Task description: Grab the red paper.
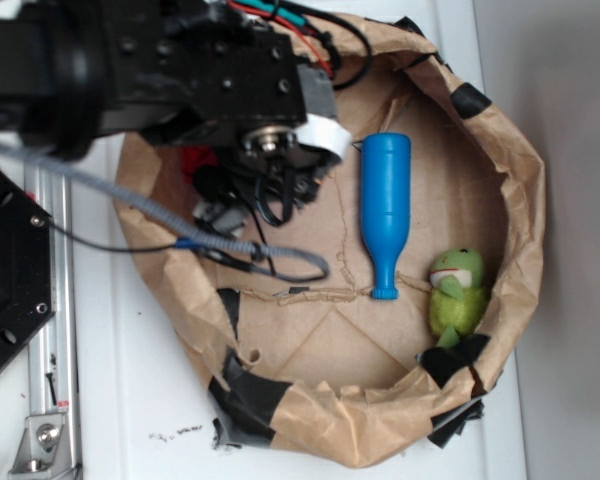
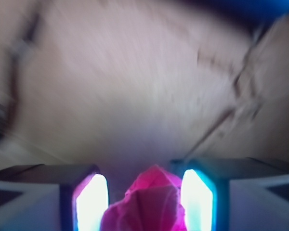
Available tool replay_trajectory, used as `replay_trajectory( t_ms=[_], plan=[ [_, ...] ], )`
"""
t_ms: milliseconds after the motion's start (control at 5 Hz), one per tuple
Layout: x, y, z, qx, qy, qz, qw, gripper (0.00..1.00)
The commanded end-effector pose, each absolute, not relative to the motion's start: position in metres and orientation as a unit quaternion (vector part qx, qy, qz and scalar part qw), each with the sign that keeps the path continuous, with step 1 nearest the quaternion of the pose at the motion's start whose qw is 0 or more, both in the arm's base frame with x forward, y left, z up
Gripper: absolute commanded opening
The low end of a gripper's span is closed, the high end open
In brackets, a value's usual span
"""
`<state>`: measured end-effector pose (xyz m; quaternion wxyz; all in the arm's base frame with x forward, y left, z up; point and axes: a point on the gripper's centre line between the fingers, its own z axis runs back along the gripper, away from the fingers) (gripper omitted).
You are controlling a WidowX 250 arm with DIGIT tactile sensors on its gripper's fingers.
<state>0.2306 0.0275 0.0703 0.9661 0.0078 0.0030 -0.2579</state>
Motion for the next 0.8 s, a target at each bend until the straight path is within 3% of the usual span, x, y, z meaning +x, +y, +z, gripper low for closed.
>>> replay_trajectory(
  t_ms=[0, 200, 400, 600],
  plan=[
    [0.27, 0.011, 0.125, 0.005, -0.066, -0.256, 0.964, 0.0],
    [0.281, 0.008, 0.127, 0.014, -0.089, -0.233, 0.968, 0.0],
    [0.289, 0.009, 0.121, -0.014, -0.11, -0.187, 0.976, 0.0],
    [0.286, 0.013, 0.118, -0.014, -0.108, -0.182, 0.977, 0.0]
  ],
)
